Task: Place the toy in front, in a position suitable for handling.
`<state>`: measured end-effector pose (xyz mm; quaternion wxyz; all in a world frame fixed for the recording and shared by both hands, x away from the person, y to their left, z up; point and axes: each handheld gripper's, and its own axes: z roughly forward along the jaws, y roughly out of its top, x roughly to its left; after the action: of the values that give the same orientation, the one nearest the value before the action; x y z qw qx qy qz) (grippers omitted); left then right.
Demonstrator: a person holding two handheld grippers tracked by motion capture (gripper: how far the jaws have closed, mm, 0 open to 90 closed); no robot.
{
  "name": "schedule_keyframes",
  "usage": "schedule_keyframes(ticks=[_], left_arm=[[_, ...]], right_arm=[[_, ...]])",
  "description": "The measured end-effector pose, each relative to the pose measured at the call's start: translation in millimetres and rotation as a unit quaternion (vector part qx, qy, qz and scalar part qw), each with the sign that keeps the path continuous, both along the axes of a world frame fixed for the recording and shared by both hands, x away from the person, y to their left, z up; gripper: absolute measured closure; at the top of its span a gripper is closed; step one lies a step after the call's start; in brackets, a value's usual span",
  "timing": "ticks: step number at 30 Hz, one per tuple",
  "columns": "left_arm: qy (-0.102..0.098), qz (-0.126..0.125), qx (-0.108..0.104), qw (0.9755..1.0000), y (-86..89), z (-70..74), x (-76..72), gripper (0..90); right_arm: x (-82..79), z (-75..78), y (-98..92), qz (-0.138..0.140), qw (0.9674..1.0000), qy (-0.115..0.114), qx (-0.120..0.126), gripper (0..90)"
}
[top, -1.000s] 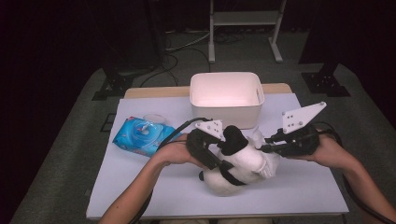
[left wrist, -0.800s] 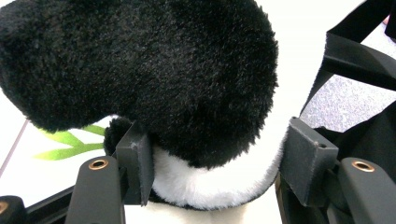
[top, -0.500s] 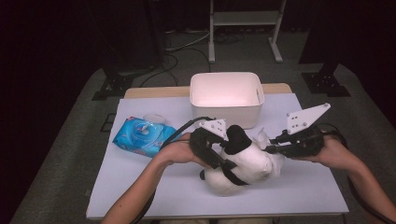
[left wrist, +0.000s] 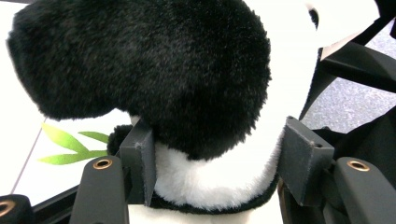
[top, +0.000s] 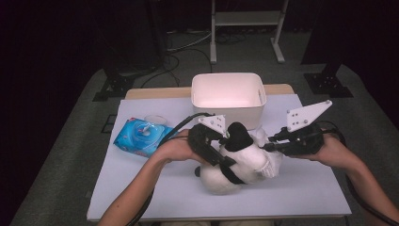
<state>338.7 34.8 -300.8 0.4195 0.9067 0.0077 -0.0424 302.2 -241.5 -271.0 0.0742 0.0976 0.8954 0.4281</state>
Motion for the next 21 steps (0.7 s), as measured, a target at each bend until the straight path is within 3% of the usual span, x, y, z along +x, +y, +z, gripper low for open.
schedule_keyframes(ticks=[2,4,6,10,13,17,21], left_arm=[[0.0,0.002,0.006,1.0,0.2,2.3,-0.3,38.1],[-0.005,0.004,0.028,0.9996,-5.1,-0.1,-0.9,37.8],[0.0,0.004,0.027,0.9996,-12.1,-5.0,-0.1,37.1],[0.006,0.0,0.032,0.9995,-20.5,-15.9,1.4,35.6],[0.001,0.005,0.03,0.9996,-27.5,-22.6,0.3,29.6],[-0.009,0.019,0.039,0.999,-29.2,-23.9,-0.4,19.2],[-0.004,0.039,0.039,0.9985,-15.7,-27.5,1.7,15.8]], right_arm=[[0.1,0.2,0.3,0.001,1.0,0.0,0.001,80.3],[1.0,1.8,3.8,0.006,1.0,0.0,-0.002,80.3],[0.8,3.1,9.5,0.015,0.9999,0.0,0.0,80.3],[1.0,-6.7,15.9,0.015,0.9996,0.002,-0.026,80.3],[3.4,-19.3,7.0,0.004,0.9993,0.021,-0.03,80.4],[4.2,-31.4,-2.7,-0.015,0.9987,0.029,-0.039,80.4],[8.8,-45.1,-17.2,-0.037,0.9974,0.045,-0.043,80.5]])
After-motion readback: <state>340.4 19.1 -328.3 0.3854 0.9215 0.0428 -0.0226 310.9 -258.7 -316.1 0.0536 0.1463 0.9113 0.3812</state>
